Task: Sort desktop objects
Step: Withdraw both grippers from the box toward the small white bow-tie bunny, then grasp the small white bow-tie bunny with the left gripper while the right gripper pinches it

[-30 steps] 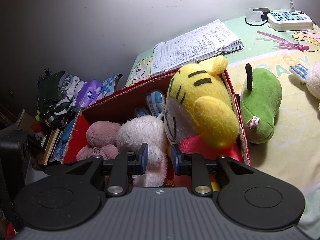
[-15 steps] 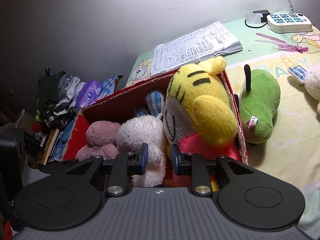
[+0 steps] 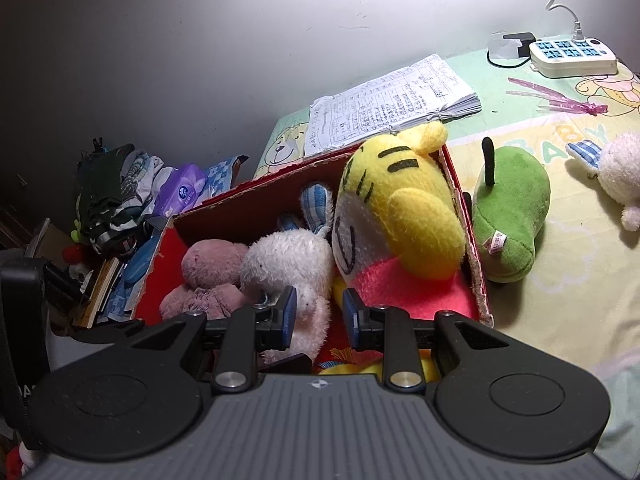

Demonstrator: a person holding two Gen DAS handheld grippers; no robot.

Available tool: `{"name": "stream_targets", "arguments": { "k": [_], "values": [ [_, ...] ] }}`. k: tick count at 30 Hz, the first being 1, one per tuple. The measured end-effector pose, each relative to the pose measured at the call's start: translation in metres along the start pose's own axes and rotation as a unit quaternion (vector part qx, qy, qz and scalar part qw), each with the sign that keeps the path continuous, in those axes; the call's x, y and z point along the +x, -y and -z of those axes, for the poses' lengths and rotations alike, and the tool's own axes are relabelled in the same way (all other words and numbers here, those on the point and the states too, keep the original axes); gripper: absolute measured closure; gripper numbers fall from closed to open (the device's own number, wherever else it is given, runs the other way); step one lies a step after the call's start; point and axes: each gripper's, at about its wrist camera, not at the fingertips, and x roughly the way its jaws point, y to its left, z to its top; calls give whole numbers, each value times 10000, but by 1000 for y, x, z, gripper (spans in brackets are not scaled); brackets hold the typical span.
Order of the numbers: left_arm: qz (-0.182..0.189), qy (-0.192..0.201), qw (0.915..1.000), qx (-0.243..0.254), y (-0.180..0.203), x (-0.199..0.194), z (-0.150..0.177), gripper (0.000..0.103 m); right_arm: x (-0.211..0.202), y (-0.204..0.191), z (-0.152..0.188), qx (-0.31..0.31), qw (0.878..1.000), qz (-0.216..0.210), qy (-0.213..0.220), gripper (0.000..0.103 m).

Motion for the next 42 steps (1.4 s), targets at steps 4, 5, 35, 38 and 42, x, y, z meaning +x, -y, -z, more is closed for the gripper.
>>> {"name": "stream_targets", "arguments": {
  "k": [4,5,35,38,42],
  "values": [
    [-118,60,9999,-60,0,-7,5,4,-3,-3,3,-66,10000,13,21,76],
    [-158,84,9998,-89,0,-9,6,4,-4,-3,4,-69,10000,15,25,76],
    [-682,691,9936,-582,47,-55,-13,4,-66,58,-2,248,9901,-1264,563,71],
    [-403,906,9929,-658,59,-61,-22,4,-76,76,-9,294,9892,-1291,636,71],
    [173,1154,9911,-640,88,-66,-35,3,-89,113,-17,651,9872,-1250,746,71]
  ]
}}
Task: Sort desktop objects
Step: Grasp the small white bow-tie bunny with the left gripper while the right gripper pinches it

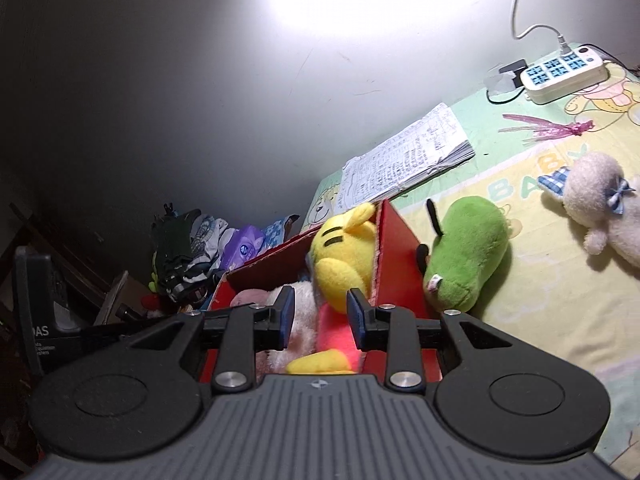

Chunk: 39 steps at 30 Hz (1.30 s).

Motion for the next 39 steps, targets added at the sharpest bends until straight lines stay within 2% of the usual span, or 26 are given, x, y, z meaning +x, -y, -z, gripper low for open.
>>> {"name": "stream_targets", "arguments": {
  "k": [5,9,12,16,19,22,27,32,33,35,39],
  "values": [
    [664,67,9975,243,62,17,0,3,-23,54,-14,723,9968,291,148,71],
    [1013,-210,9923,681,114,49,6,3,-41,100,-22,1357,9883,600,345,71],
    [1163,-493,9889,781,141,80,14,3,-55,133,-27,1714,9802,858,495,68],
    [1148,-793,9873,759,162,124,27,3,-61,174,-36,1921,9720,1253,515,66],
    [1244,-1010,9858,508,167,157,35,3,-59,201,-41,2060,9672,1410,476,65],
    [1172,-1208,9855,225,172,187,40,3,-48,223,-47,2018,9653,1619,365,59],
    [1209,-1353,9829,-324,172,221,36,3,-25,247,-54,2189,9650,1439,97,59],
    [964,-1372,9856,-204,180,241,31,5,-6,255,-62,2232,9692,1033,-81,61],
    [960,-1406,9851,-226,180,244,31,6,-4,254,-63,2210,9704,965,-121,66],
    [948,-1477,9842,-241,180,248,32,7,-2,254,-64,2179,9717,888,-197,67],
    [1060,-1574,9816,-199,178,246,32,7,-7,259,-61,2428,9676,604,-351,74]
  ]
}}
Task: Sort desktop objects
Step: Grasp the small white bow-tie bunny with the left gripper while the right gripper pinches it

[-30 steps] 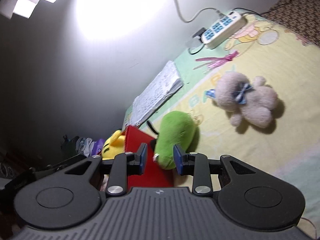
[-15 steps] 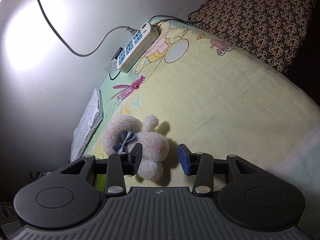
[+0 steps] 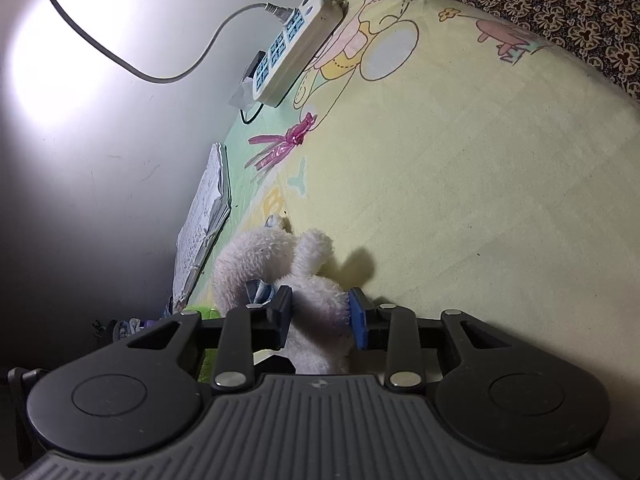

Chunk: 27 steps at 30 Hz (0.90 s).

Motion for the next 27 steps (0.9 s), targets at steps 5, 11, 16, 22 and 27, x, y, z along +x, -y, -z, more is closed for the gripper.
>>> {"name": "stream_targets", "arguments": {
  "k": [5,11,16,22,27],
  "values": [
    [-41,-83,9993,349,5,-15,14,7,-13,6,18,259,9989,-185,-333,76],
    [149,-222,9989,388,5,-34,33,7,-40,16,40,517,9977,-179,-408,77],
    [290,-299,9979,495,10,-45,50,5,-68,15,66,445,9976,-32,-521,77],
    [536,-600,9954,529,15,-48,76,5,-99,24,110,622,9954,213,-696,77],
    [354,-355,9959,752,21,-50,70,5,-113,29,104,527,9965,649,-41,74]
  ]
}}
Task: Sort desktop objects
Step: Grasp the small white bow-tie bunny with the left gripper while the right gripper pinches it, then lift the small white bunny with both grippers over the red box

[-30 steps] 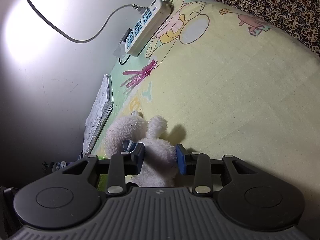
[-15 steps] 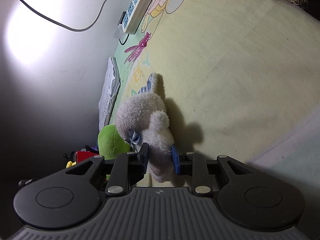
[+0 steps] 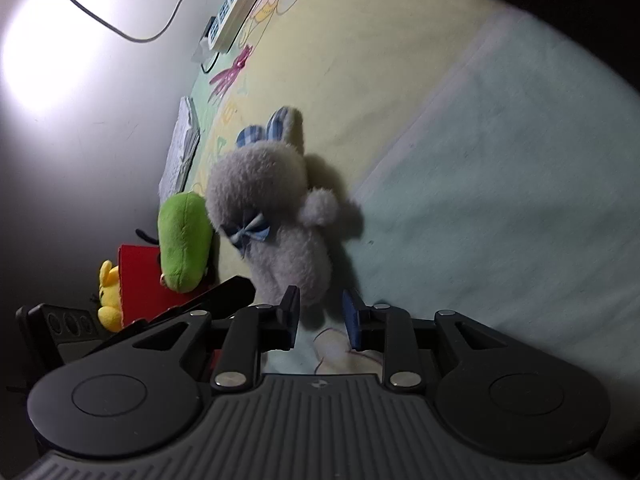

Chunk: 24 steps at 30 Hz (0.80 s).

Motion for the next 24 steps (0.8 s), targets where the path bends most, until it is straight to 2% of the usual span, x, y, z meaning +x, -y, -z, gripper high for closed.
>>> {"name": "stream_targets", "arguments": {
  "k": [2,4,5,6,9,14,20,24],
  "values": [
    [-44,110,9999,35,0,0,-7,5,-1,-1,-15,73,9994,-125,326,71],
    [-66,139,9999,7,-2,4,-12,5,2,-7,-26,-107,9984,-146,533,64],
    [-86,132,9999,-27,-4,7,-14,5,8,-13,-30,-273,9982,-146,510,58],
    [-141,101,9998,-53,-6,10,-14,5,16,-18,-34,-416,9980,-138,461,56],
    [-278,69,9995,-100,-13,15,-12,5,34,-27,-37,-601,9975,-216,313,55],
    [-300,301,9989,-205,-28,6,-18,4,60,-39,-40,-574,9970,-528,1,52],
    [116,173,9974,-695,-46,9,-27,6,82,-54,-43,-770,9949,-581,-287,50],
    [445,-10,9963,-731,-41,15,-27,11,83,-55,-44,-849,9939,-592,-382,52]
  ]
}}
